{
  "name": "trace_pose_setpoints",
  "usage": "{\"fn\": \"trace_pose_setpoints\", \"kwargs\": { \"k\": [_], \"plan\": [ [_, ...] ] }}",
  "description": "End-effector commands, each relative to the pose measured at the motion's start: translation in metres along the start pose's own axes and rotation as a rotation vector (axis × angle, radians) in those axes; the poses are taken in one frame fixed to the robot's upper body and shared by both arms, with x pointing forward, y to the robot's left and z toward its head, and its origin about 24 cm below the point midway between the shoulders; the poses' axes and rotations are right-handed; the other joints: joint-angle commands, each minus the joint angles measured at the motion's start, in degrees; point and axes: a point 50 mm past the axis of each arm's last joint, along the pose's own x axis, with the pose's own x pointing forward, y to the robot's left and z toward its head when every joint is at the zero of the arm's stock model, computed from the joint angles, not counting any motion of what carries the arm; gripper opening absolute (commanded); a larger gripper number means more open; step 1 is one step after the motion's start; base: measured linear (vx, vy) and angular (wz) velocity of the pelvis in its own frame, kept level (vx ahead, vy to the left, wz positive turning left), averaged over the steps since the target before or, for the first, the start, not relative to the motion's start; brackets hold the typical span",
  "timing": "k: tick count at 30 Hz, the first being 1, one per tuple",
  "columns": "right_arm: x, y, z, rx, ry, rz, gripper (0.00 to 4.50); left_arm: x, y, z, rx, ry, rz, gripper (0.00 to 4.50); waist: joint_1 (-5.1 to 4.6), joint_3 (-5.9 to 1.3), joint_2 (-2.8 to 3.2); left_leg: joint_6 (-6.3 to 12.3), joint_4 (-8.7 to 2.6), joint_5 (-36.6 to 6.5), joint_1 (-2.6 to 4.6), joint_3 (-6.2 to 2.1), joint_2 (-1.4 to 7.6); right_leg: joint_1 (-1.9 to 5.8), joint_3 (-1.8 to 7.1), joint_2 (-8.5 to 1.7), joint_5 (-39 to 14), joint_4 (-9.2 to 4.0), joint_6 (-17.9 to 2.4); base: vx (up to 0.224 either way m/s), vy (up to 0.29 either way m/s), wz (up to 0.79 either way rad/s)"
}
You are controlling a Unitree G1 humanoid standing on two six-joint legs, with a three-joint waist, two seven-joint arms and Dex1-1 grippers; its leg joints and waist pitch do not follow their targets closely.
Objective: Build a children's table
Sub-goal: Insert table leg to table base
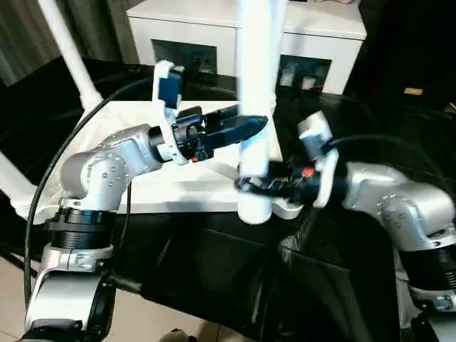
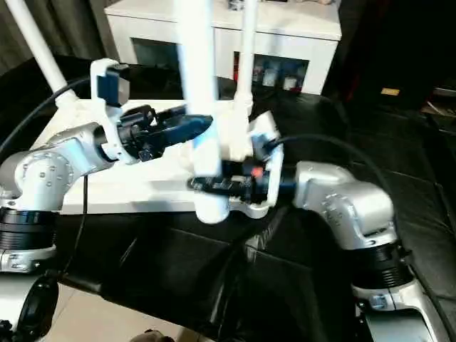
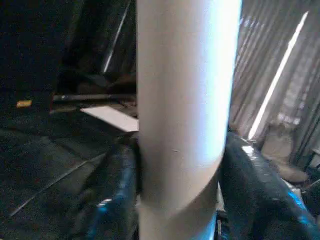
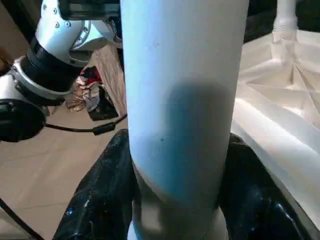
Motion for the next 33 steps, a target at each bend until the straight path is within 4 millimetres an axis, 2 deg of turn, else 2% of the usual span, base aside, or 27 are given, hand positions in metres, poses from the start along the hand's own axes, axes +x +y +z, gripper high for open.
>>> {"fn": "trace_pose_setpoints", "kwargs": {
  "k": [1, 7, 12, 13, 14, 18, 20, 22, 24, 26, 27, 28, 31, 33],
  "plan": [
    [0.0, -0.001, -0.003, -0.003, 0.02, -0.014, 1.89, 0.006, -0.001, 0.007, 0.028, 0.004, -0.016, 2.01, 0.23, -4.66, -0.5, 1.12, -4.28, -7.1, 0.61, -0.57, 1.98, 3.71, 2.34, -3.9, -13.9, -4.19, -11.6, 0.0, 0.0, 0.0],
    [0.0, -0.004, -0.001, -0.013, 0.009, -0.028, 1.89, 0.004, 0.0, 0.011, 0.027, -0.027, -0.004, 1.88, 0.18, -4.62, -0.47, 1.4, -4.26, -7.5, 0.71, -0.54, 2.03, 3.6, 2.29, -3.85, -13.2, -4.15, -12.5, 0.0, 0.0, 0.0],
    [0.001, -0.008, 0.0, -0.057, 0.014, -0.087, 1.89, 0.003, 0.005, 0.013, 0.043, -0.045, 0.054, 1.87, 0.23, -4.62, -0.53, 1.32, -4.23, -7.4, 0.7, -0.54, 2.04, 3.6, 2.3, -3.93, -13.7, -4.15, -12.3, 0.0, 0.0, 0.0],
    [0.002, -0.012, 0.002, -0.093, 0.004, -0.136, 2.45, 0.004, 0.007, 0.013, 0.062, -0.039, 0.091, 1.87, 0.22, -4.64, -0.55, 1.27, -4.24, -7.3, 0.65, -0.58, 2.08, 3.6, 2.28, -3.9, -13.7, -4.14, -12.1, 0.0, 0.0, 0.0],
    [0.004, -0.019, 0.004, -0.156, -0.005, -0.219, 2.59, 0.005, 0.008, 0.013, 0.092, -0.036, 0.135, 1.87, 0.14, -4.67, -0.55, 1.1, -4.25, -7.1, 0.6, -0.6, 2.09, 3.57, 2.26, -3.96, -13.6, -4.11, -12.0, 0.0, 0.0, 0.0],
    [0.014, -0.026, 0.008, -0.238, -0.037, -0.349, 2.84, 0.01, 0.01, 0.011, 0.15, -0.041, 0.216, 1.86, -0.15, -4.63, -0.71, 0.12, -4.23, -7.3, 0.55, -0.54, 1.95, 3.57, 2.3, -3.91, -14.4, -4.23, -11.1, 0.0, 0.0, 0.0],
    [0.02, -0.027, 0.009, -0.261, -0.046, -0.408, 2.98, 0.013, 0.01, 0.011, 0.177, -0.05, 0.252, 1.86, -0.2, -4.65, -0.51, 0.25, -4.35, -7.1, 0.69, -0.57, 2.05, 3.44, 2.32, -3.83, -13.9, -4.24, -11.2, 0.0, 0.0, 0.0],
    [0.033, -0.033, 0.007, -0.294, -0.058, -0.565, 3.11, 0.021, 0.01, 0.01, 0.227, -0.075, 0.321, 1.86, -0.43, -4.64, -0.54, -0.31, -4.35, -6.6, 0.56, -0.58, 1.99, 3.33, 2.28, -3.71, -12.8, -4.04, -11.3, 0.0, 0.0, 0.0],
    [0.038, -0.037, 0.005, -0.318, -0.05, -0.669, 3.11, 0.025, 0.009, 0.009, 0.273, -0.082, 0.361, 1.86, -0.58, -4.63, -0.65, -0.51, -4.43, -6.6, 0.54, -0.57, 1.98, 3.41, 2.31, -3.75, -12.7, -4.07, -11.4, 0.0, 0.0, 0.0],
    [0.04, -0.039, 0.004, -0.326, -0.047, -0.697, 3.11, 0.026, 0.008, 0.009, 0.295, -0.082, 0.375, 1.86, -0.49, -4.61, -0.46, -0.37, -4.47, -7.7, 0.72, -0.58, 1.99, 3.39, 2.42, -3.77, -13.4, -4.16, -10.6, 0.0, 0.0, 0.0],
    [0.042, -0.041, 0.003, -0.315, -0.052, -0.739, 3.11, 0.029, 0.008, 0.009, 0.304, -0.089, 0.399, 1.86, -0.57, -4.58, -0.67, -0.32, -4.48, -7.8, 0.64, -0.49, 1.9, 3.44, 2.44, -3.69, -13.5, -4.25, -10.5, 0.0, 0.0, 0.0],
    [0.043, -0.043, 0.001, -0.3, -0.06, -0.78, 3.11, 0.032, 0.007, 0.009, 0.339, -0.088, 0.436, 1.86, -0.57, -4.51, -0.52, -0.51, -4.54, -8.2, 0.62, -0.55, 1.95, 3.4, 2.43, -3.75, -13.6, -4.25, -10.5, 0.0, 0.0, 0.0],
    [0.046, -0.045, 0.002, -0.28, -0.089, -0.828, 3.11, 0.034, 0.008, 0.006, 0.415, -0.052, 0.488, 1.86, -0.64, -4.5, -0.74, -0.32, -4.68, -8.7, 0.57, -0.63, 2.05, 3.32, 2.52, -3.82, -14.1, -4.31, -9.7, 0.0, 0.0, 0.0],
    [0.047, -0.046, 0.002, -0.275, -0.104, -0.839, 2.8, 0.035, 0.009, 0.005, 0.45, -0.038, 0.506, 1.86, -0.68, -4.53, -0.7, -0.42, -4.67, -8.7, 0.55, -0.63, 2.05, 3.35, 2.52, -3.83, -14.1, -4.28, -9.2, 0.0, 0.0, 0.0]
  ]
}}
